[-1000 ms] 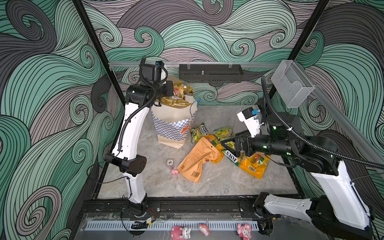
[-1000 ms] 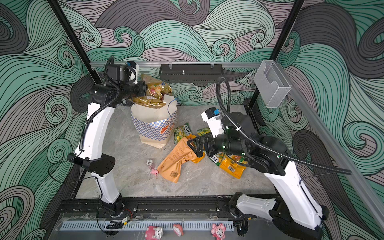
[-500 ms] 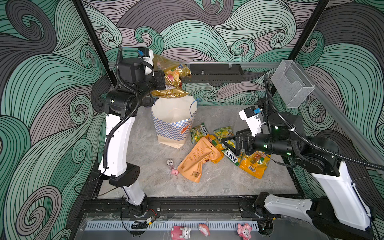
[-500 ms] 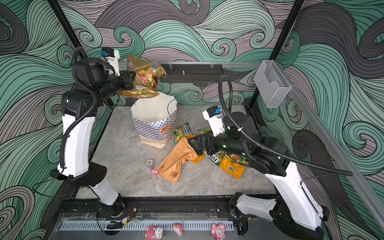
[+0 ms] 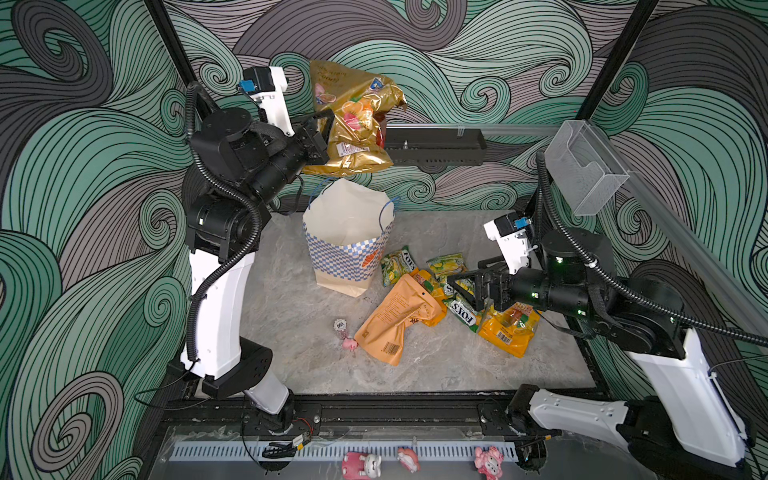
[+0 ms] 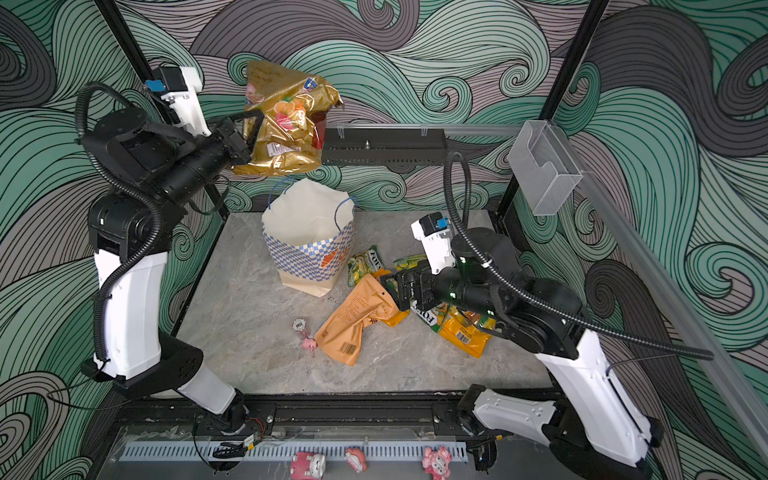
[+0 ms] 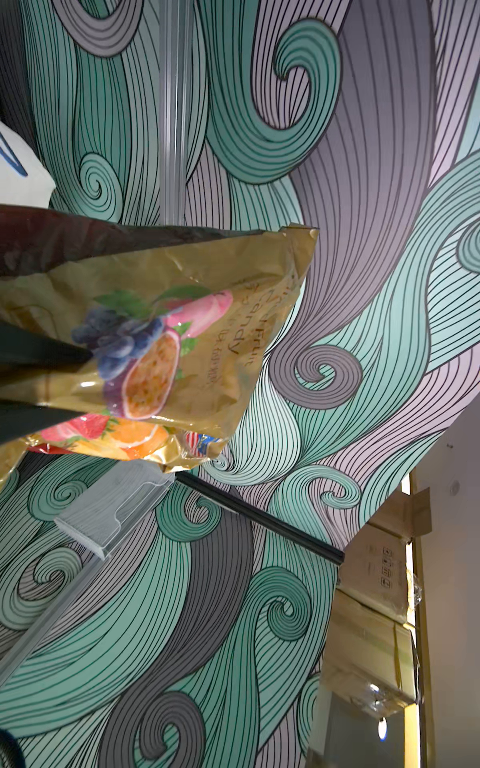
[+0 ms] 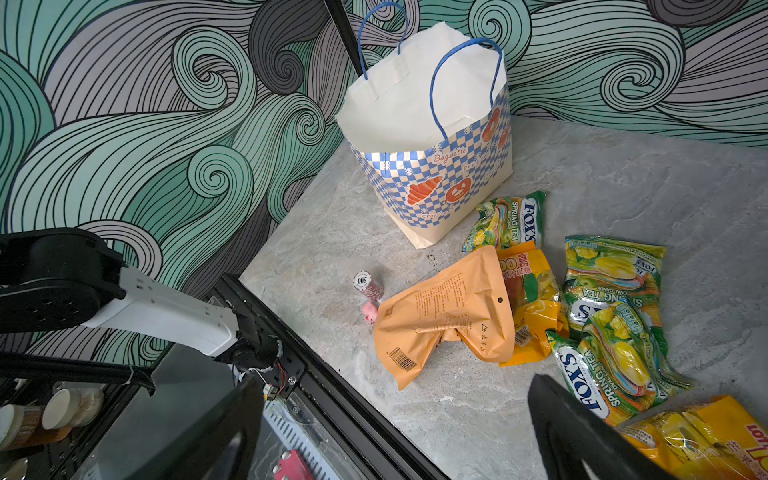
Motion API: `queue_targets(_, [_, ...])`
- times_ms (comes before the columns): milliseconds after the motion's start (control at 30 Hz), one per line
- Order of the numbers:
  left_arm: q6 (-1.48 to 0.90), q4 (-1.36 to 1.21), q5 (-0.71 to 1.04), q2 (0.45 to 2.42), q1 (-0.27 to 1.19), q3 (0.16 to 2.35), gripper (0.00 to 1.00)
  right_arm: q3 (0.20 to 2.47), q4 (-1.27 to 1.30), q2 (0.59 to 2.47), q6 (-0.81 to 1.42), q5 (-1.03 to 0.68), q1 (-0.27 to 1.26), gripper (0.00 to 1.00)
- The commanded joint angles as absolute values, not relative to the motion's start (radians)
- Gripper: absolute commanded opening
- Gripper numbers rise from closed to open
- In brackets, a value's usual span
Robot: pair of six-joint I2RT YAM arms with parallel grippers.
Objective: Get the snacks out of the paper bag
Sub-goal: 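Lift the gold candy bag up out of the checkered bag, then carry the gold candy bag down beside the other snacks and release it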
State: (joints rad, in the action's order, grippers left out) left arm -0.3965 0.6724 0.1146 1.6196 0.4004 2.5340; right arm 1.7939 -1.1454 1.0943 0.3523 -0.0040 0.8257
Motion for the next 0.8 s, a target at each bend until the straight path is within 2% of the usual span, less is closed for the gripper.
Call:
queue_targets(0, [-0.415,0.443,0.173,1.607,0.467,2.559,0.00,1.780,-1.130,1.070,0.342,0.076,0.831,0.99])
queue_targets(333, [-0.258,0.510,0.137,1.604,0.690,2.460,0.00,1.757,-1.121,0.963,0.269,0.451,0.831,0.99])
queue_targets(567, [-0.154,0.539,0.108,1.529,0.814,2.204,0.00,1.742,-1.059,0.865,0.184,0.684,0.831,0.99])
queue_targets(767, [-0.162,0.446,0.110,1.479,0.904,1.915,0.00,1.716,-0.983,0.822,0.147,0.753,0.831,0.99])
